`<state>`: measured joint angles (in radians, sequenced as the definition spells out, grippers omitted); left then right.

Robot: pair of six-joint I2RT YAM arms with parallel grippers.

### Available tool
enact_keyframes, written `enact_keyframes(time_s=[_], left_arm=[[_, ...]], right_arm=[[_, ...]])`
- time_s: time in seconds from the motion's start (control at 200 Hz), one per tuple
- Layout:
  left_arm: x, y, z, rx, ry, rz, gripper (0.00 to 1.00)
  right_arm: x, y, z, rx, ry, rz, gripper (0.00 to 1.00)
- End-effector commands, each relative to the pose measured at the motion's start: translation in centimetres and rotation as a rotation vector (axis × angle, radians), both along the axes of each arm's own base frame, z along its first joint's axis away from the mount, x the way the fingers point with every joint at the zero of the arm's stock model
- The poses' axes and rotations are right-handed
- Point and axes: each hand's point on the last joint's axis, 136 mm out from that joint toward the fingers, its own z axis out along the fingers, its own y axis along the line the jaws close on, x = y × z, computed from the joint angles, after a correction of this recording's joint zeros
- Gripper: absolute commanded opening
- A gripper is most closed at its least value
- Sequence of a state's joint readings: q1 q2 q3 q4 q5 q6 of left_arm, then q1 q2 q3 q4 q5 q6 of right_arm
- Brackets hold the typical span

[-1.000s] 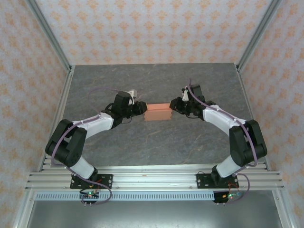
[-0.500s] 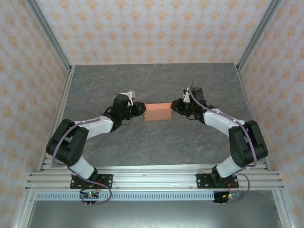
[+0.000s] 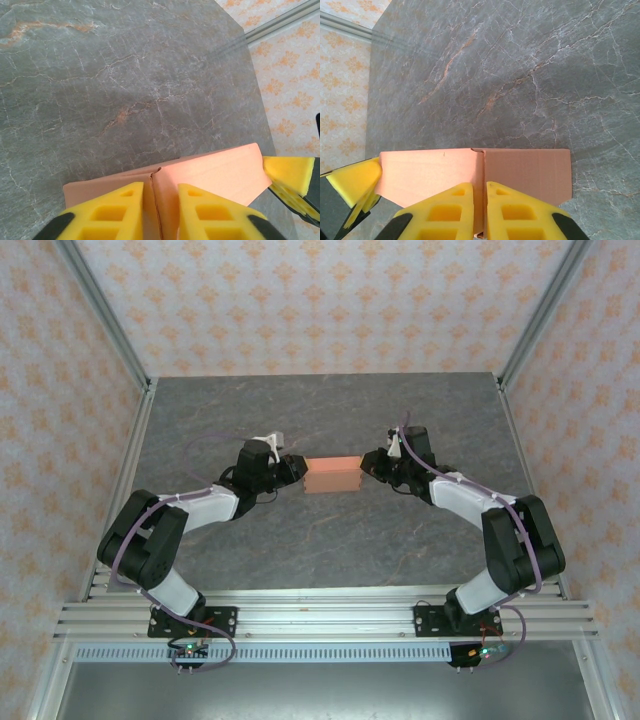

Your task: Fold the paper box

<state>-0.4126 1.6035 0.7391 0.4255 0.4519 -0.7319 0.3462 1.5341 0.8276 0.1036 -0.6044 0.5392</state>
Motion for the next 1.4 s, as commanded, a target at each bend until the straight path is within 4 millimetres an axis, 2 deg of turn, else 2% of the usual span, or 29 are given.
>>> enact_keyframes(time_s=[0.0,0.1,0.295,0.43,0.5,0.565,0.631,0.736,0.951,1.101,1.246,1.396], left_arm=[[-2.6,0.3,-3.9,0.083,0.169,-0.023,0.28],[-2.1,0.3,-2.8,0.082,0.146,-0.016,0.37],[-2.0,0.3,-1.5,0.055,0.127,-0.011,0.48],[-2.2,0.1,-1.5,0.028,0.130,-0.023,0.51],[-2.4,0.0,-2.0,0.023,0.139,-0.029,0.47],[-2.6,0.1,-2.6,0.028,0.148,-0.030,0.39],[-3.0,0.4,-3.6,0.045,0.163,-0.027,0.32],[-3.3,0.7,-4.9,0.068,0.179,-0.027,0.26],[-3.7,0.9,-5.7,0.096,0.189,-0.039,0.24],[-3.7,1.0,-5.4,0.107,0.182,-0.042,0.24],[-3.8,1.1,-5.3,0.109,0.180,-0.041,0.24],[-3.8,1.1,-5.3,0.111,0.180,-0.040,0.24]], right_arm=[[-2.5,-1.4,-4.1,-0.091,0.162,-0.021,0.11],[-2.5,-1.3,-4.0,-0.090,0.161,-0.020,0.11],[-2.3,-1.3,-3.8,-0.094,0.155,-0.018,0.11],[-2.3,-1.2,-3.8,-0.096,0.156,-0.015,0.11],[-2.2,-1.2,-3.7,-0.095,0.154,-0.014,0.11],[-2.2,-1.2,-3.5,-0.095,0.149,-0.016,0.12],[-1.9,-1.3,-3.0,-0.099,0.135,-0.021,0.15],[-1.5,-1.4,-2.1,-0.102,0.113,-0.032,0.23],[-0.5,-1.1,0.0,-0.093,0.074,-0.028,0.37],[-0.3,-0.7,0.9,-0.079,0.064,-0.011,0.41],[-0.7,-0.7,0.0,-0.083,0.083,0.004,0.41],[-1.7,-0.4,-1.9,-0.066,0.132,0.026,0.32]])
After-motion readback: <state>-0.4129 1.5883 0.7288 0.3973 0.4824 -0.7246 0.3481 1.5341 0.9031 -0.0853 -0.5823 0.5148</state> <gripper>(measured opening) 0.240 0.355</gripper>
